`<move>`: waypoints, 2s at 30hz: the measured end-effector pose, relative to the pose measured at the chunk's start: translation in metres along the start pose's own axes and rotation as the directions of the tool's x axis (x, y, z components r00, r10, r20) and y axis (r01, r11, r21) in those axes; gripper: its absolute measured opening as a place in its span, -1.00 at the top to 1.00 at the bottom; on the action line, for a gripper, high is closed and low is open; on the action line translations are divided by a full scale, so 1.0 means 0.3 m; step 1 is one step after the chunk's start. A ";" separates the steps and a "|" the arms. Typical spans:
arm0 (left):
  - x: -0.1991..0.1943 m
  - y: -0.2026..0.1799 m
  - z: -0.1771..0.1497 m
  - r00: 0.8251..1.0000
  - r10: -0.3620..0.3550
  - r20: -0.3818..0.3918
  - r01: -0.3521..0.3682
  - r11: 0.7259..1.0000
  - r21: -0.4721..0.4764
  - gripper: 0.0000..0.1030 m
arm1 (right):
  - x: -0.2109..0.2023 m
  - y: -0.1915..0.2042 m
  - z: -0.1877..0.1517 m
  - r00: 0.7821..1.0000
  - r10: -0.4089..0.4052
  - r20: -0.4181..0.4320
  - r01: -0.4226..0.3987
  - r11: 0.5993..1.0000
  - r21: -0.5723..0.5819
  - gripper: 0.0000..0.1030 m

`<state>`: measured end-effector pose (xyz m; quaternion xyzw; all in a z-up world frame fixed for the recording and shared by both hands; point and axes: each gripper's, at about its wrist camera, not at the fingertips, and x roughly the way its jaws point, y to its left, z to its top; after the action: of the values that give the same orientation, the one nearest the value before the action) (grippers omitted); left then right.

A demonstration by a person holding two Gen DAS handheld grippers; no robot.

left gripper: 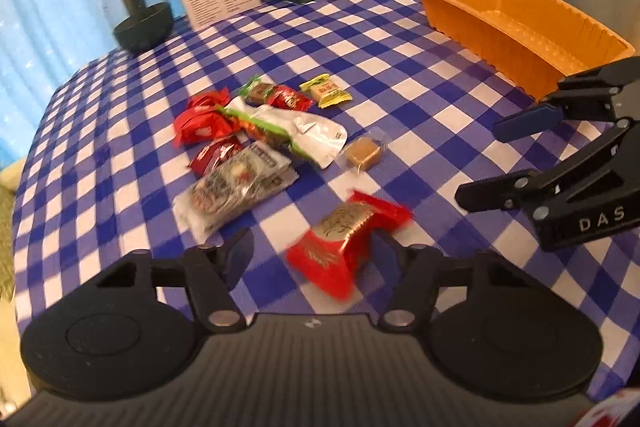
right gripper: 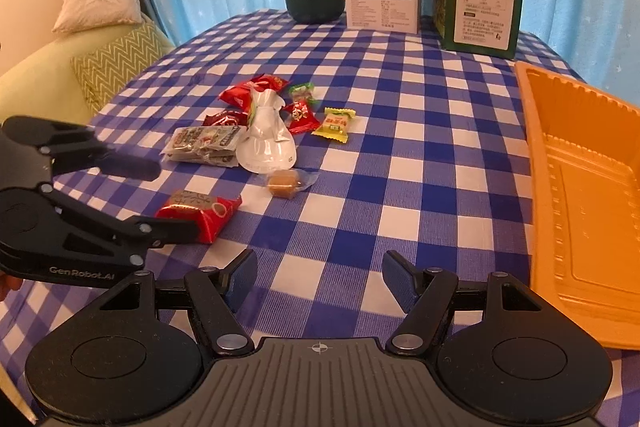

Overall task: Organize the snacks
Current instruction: 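Grasp the red jujube pack with the left tool while the right tool grasps the small brown candy, then carry both snacks over the orange tray and open both tools to drop them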

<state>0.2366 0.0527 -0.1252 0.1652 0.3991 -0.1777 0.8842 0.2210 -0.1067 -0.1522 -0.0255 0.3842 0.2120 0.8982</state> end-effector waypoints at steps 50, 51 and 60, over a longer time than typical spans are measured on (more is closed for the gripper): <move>-0.053 0.116 0.025 0.996 0.077 0.049 -0.053 0.926 -0.373 0.52 | 0.203 0.095 0.106 0.996 -0.040 0.076 0.045 0.996 -0.074 0.78; -0.056 0.115 0.027 0.996 0.076 0.051 -0.052 0.927 -0.372 0.52 | 0.198 0.093 0.105 0.996 -0.041 0.079 0.047 0.996 -0.072 0.78; -0.080 0.104 0.035 0.995 0.074 0.071 -0.041 0.924 -0.381 0.52 | 0.106 0.079 0.098 0.991 -0.057 0.124 0.064 0.997 -0.049 0.79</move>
<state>0.2426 0.0801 -0.0955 -0.0047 0.3835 -0.0780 0.9202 0.2510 -0.0677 -0.1510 -0.0478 0.3215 0.1959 0.9252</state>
